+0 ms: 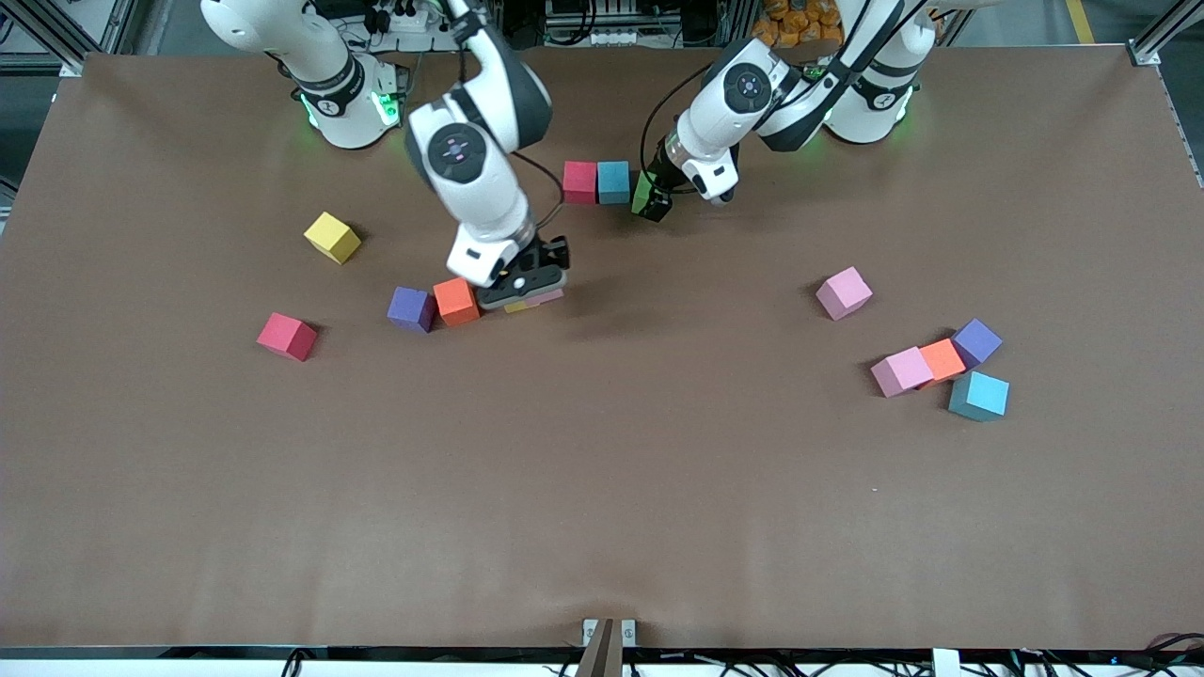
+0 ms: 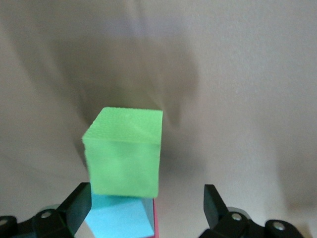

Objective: Form number 2 with 11 blocks

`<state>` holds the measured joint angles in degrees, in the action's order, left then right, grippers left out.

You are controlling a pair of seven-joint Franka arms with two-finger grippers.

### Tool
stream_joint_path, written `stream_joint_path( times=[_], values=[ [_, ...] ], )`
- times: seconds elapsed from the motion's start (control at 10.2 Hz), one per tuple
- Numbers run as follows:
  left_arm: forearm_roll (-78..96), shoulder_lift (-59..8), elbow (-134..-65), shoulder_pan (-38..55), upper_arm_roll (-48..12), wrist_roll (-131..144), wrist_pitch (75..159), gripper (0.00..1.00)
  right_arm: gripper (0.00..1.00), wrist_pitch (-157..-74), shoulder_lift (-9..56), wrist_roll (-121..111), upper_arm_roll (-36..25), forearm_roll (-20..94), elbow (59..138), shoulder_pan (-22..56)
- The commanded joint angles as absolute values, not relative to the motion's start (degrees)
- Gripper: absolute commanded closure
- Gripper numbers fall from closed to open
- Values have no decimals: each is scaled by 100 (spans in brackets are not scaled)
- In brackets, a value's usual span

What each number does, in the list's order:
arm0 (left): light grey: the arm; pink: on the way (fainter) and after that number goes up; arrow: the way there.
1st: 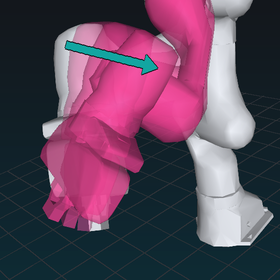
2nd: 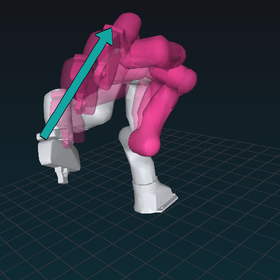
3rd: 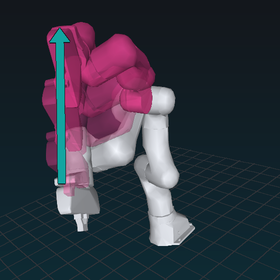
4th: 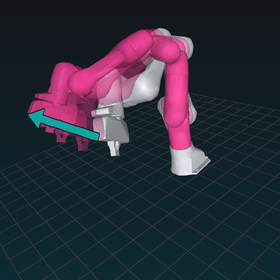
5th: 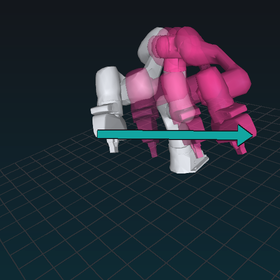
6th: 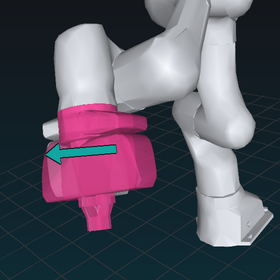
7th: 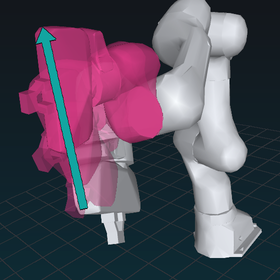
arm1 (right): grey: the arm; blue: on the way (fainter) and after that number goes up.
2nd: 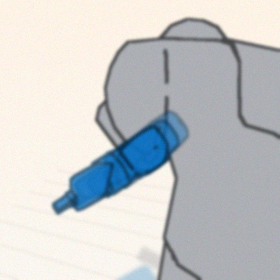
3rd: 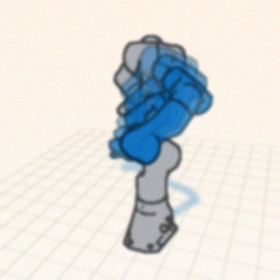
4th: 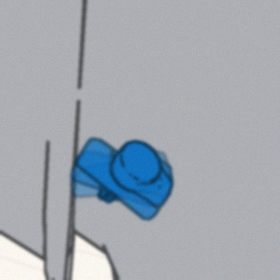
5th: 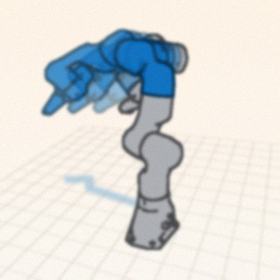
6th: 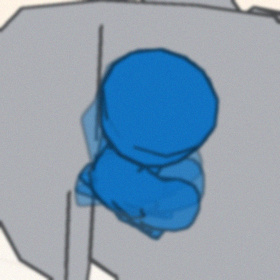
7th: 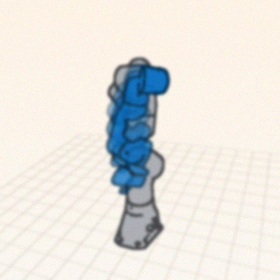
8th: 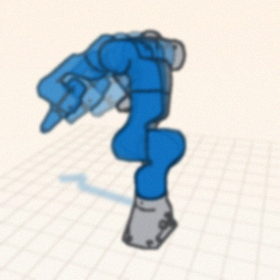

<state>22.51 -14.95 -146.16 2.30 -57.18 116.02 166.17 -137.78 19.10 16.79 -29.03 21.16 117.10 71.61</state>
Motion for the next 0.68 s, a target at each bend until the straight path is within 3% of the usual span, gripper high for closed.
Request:
stream_joint_path(
  times=[0.0,0.59],
  values=[
    [2162,-1056,-14442,-113,-6055,11690,16043,0,100,-14026,1960,2056,-2962,2206,11829,7374],
    [2127,-265,-13544,-1457,-6188,9867,13924,0,100,-15282,2459,3407,-2944,2749,12094,8250]
  ],
)
